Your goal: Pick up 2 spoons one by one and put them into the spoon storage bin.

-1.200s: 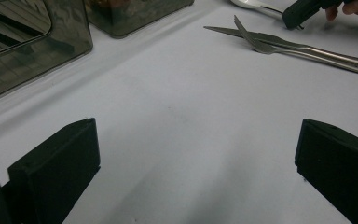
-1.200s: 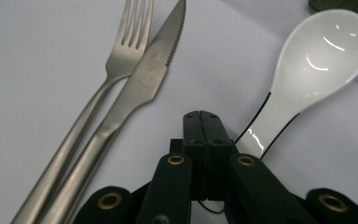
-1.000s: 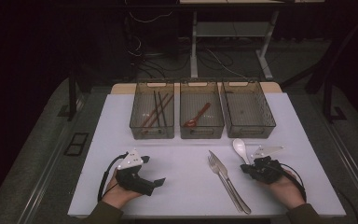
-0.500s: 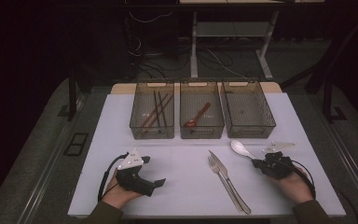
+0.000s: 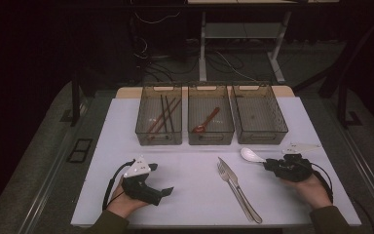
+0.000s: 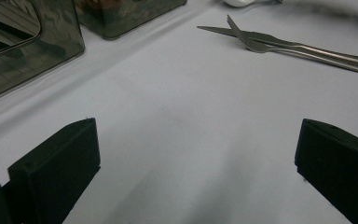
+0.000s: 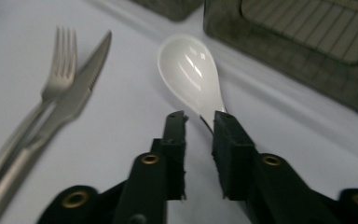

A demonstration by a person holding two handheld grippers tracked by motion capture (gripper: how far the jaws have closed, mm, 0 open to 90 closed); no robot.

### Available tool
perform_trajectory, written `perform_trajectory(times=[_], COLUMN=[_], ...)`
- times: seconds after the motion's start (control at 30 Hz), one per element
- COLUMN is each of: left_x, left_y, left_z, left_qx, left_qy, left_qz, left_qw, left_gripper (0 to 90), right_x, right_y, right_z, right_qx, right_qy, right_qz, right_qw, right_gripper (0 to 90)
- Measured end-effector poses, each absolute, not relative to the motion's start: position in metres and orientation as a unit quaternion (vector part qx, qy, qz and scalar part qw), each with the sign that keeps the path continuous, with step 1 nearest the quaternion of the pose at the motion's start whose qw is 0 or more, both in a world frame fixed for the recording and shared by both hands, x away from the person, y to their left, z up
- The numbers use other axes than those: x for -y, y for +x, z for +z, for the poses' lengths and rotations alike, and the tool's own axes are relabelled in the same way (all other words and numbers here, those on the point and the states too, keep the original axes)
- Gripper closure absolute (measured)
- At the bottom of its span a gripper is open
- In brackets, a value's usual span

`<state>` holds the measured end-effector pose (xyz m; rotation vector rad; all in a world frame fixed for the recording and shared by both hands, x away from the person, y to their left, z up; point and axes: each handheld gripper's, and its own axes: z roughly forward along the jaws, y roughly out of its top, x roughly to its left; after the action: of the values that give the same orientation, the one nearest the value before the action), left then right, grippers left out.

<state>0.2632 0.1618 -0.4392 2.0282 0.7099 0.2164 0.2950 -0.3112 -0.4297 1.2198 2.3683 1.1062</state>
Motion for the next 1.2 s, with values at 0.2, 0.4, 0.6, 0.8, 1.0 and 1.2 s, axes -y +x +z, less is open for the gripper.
perform_trajectory(times=[0.2,0.4,0.6,0.8,1.0,1.2], left_x=[-0.161,-0.161,-0.161,-0.16,-0.16,-0.16], left_y=[0.263,0.263,0.263,0.263,0.263,0.263], left_z=[-0.439,-0.44,-0.44,-0.44,-0.44,-0.44], left_qx=[-0.291,-0.29,-0.287,-0.287,-0.286,-0.286], left_qy=[0.828,0.829,0.83,0.831,0.832,0.832], left_qz=[0.088,0.087,0.088,0.087,0.087,0.086], left_qw=[0.471,0.471,0.47,0.469,0.468,0.468], left_gripper=[0.0,0.0,0.0,0.0,0.0,0.0], right_x=[0.303,0.291,0.282,0.276,0.273,0.268], right_y=[0.317,0.337,0.353,0.354,0.352,0.347], right_z=[-0.424,-0.426,-0.433,-0.442,-0.445,-0.444], right_qx=[-0.815,-0.82,-0.825,-0.842,-0.855,-0.868], right_qy=[0.409,0.402,0.402,0.395,0.38,0.353], right_qz=[0.396,0.392,0.384,0.354,0.336,0.331], right_qw=[0.113,0.111,0.102,0.102,0.108,0.107], right_gripper=[50.0,45.7,45.4,46.5,52.4,64.4])
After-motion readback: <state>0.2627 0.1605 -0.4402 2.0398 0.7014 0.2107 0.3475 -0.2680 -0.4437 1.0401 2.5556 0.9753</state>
